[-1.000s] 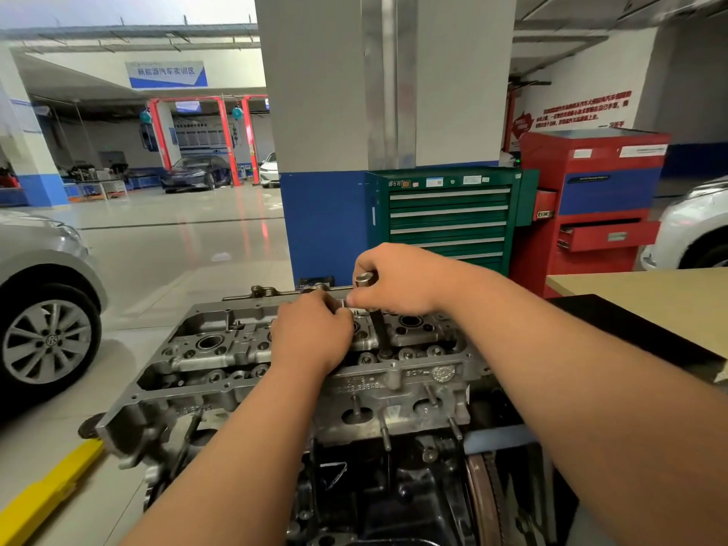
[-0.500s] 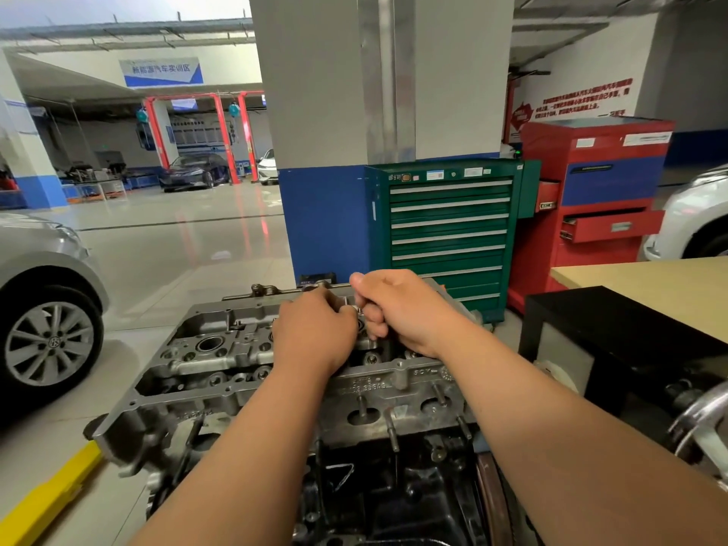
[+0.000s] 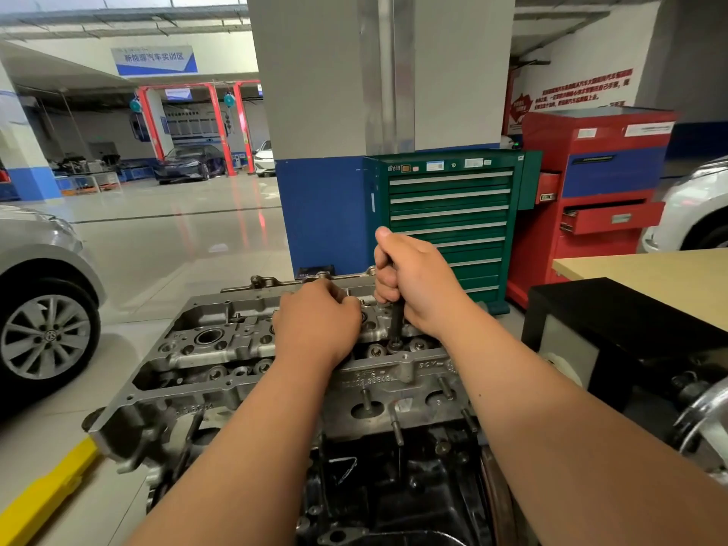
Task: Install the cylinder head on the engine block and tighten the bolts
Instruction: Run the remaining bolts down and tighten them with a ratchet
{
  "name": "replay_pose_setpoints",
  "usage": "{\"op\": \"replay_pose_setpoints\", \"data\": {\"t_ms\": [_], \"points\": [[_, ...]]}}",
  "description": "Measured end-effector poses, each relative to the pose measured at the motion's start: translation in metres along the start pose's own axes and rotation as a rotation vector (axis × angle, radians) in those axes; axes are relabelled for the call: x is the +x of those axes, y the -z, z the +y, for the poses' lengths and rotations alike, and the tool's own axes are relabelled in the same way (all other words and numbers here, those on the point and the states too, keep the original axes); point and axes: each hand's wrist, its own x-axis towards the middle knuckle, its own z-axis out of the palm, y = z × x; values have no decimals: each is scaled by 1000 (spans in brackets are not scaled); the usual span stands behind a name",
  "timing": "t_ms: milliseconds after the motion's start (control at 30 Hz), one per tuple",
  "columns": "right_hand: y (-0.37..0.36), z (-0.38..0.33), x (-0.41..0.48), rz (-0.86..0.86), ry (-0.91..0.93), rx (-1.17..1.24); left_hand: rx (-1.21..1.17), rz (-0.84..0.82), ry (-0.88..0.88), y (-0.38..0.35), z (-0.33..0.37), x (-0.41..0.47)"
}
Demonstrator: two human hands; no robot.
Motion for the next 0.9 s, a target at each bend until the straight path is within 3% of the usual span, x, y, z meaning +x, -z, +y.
{"op": "replay_pose_setpoints", "data": {"t_ms": [100,300,533,700,900], "points": [[-6,0,-3,-35,-13,-94,5,-7,3,0,0,0],[-13,-2,-13,175,-26,-184,-5,-9,-6,2,1,-2],[-16,0,-25,275,58,-358,-27,4,-14,3,2,-4],[-13,8,-28,150,36,-343,-27,7,-13,3,1,-4],[3,-19,-9,-205,-42,-134,-15,0,-18,2,0,-3]]}}
